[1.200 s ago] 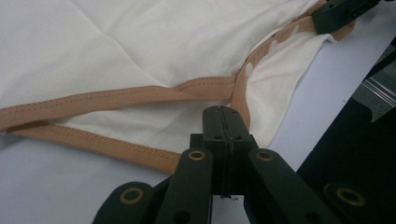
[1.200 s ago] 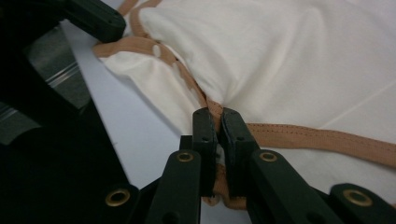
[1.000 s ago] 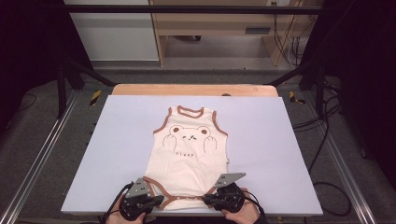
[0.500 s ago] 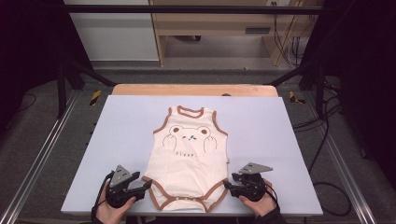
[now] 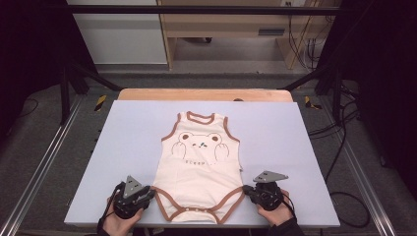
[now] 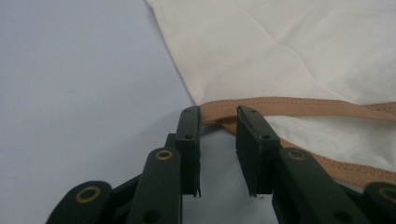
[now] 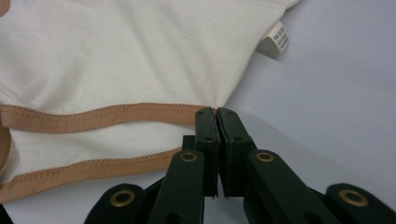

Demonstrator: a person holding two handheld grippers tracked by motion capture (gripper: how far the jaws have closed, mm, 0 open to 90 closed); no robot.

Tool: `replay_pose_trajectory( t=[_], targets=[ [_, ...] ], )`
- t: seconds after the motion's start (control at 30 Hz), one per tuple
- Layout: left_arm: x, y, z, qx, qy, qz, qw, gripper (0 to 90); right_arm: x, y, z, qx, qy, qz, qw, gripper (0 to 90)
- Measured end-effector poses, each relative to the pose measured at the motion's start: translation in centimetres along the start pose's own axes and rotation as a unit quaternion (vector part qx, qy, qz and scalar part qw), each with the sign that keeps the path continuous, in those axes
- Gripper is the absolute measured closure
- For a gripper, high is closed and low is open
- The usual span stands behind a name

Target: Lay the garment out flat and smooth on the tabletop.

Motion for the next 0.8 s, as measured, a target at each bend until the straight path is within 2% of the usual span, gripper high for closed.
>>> replay_pose_trajectory(
  t=[0.1, 0.2, 0.3, 0.37, 0.43, 0.6, 0.67, 0.73, 0.8],
  targets=[
    [0.0, 0.1, 0.1, -0.007, 0.007, -0.010, 0.9999, 67.3, 0.2, 0.1, 0.1, -0.009, 0.001, 0.017, 0.9998, 78.2],
    [0.1, 0.5, 0.6, -0.033, 0.012, -0.022, 0.9991, 60.5, 0.4, 0.7, 0.8, -0.047, 0.003, 0.032, 0.9984, 60.0],
    [0.4, 0.9, 1.5, -0.077, 0.016, -0.055, 0.9953, 52.6, -0.1, 1.4, 1.6, -0.095, 0.001, 0.029, 0.9950, 38.4],
    [0.5, 1.3, 2.3, -0.106, 0.019, -0.081, 0.9908, 47.7, -0.6, 1.8, 2.1, -0.122, -0.003, 0.023, 0.9922, 28.8],
    [0.8, 1.7, 3.1, -0.126, 0.008, -0.086, 0.9883, 43.5, -1.1, 2.3, 2.5, -0.139, -0.004, 0.017, 0.9901, 20.9],
    [2.1, 1.9, 5.5, -0.158, -0.009, -0.089, 0.9834, 31.8, -3.0, 3.2, 3.6, -0.174, -0.015, 0.010, 0.9846, 10.9],
    [3.0, 1.8, 6.2, -0.164, -0.012, -0.086, 0.9827, 27.5, -4.1, 3.4, 4.1, -0.181, -0.025, 0.008, 0.9831, 7.9],
    [4.4, 1.8, 6.9, -0.165, 0.003, -0.085, 0.9826, 19.5, -5.3, 3.7, 4.7, -0.187, -0.035, -0.001, 0.9818, 6.8],
    [5.8, 2.0, 7.1, -0.179, 0.021, -0.084, 0.9801, 16.7, -6.3, 3.8, 5.0, -0.192, -0.039, -0.004, 0.9806, 5.4]
  ],
)
Point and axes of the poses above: each handheld gripper's, and its own axes: y roughly backward along the jaws, z roughly out of its top, x roughly to its left, the point moved 2 cm from there along -y, roughly forward along the jaws, and after that the axes turned 3 degrees about -z, right-handed, at the moved point
